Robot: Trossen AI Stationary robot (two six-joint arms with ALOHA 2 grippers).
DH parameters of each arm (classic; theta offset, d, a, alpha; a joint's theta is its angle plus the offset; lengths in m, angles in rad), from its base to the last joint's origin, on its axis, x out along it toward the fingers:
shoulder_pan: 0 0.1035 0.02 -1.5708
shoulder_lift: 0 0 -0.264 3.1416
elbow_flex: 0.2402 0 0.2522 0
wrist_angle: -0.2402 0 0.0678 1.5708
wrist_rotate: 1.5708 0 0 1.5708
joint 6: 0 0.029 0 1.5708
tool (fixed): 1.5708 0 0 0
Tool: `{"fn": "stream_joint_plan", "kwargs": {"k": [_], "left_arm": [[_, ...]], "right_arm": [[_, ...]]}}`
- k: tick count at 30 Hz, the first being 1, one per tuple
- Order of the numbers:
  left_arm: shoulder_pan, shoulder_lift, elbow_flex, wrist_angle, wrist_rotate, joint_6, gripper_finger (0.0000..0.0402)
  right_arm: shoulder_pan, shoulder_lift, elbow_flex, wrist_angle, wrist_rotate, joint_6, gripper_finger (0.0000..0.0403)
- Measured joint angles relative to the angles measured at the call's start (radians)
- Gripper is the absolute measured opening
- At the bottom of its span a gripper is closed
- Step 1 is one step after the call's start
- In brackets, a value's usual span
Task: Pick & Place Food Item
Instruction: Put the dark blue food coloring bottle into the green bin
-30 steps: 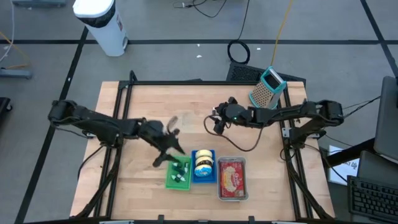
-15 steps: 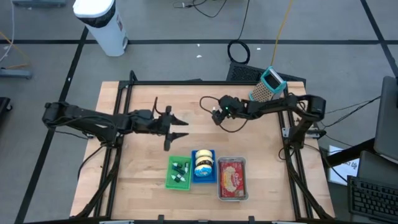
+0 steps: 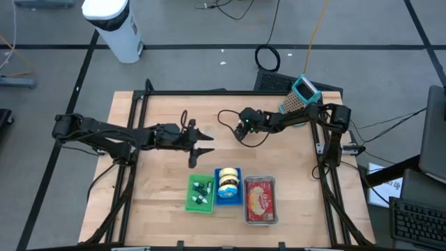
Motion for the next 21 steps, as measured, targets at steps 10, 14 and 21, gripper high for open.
{"fn": "stream_joint_plan", "kwargs": {"k": [10,14,21], "left_arm": [[0.0,0.023,0.0,0.001,0.0,-0.009,0.0196],[0.0,0.023,0.0,0.007,0.0,-0.009,0.0196],[0.0,0.023,0.0,0.007,0.0,-0.009,0.0196]], "right_arm": [[-0.001,0.012,0.002,-0.013,0.008,-0.08,0.0179],[-0.001,0.013,0.001,-0.006,0.022,-0.083,0.0127],[-0.001,0.014,0.0,0.005,0.022,-0.147,0.0034]]}}
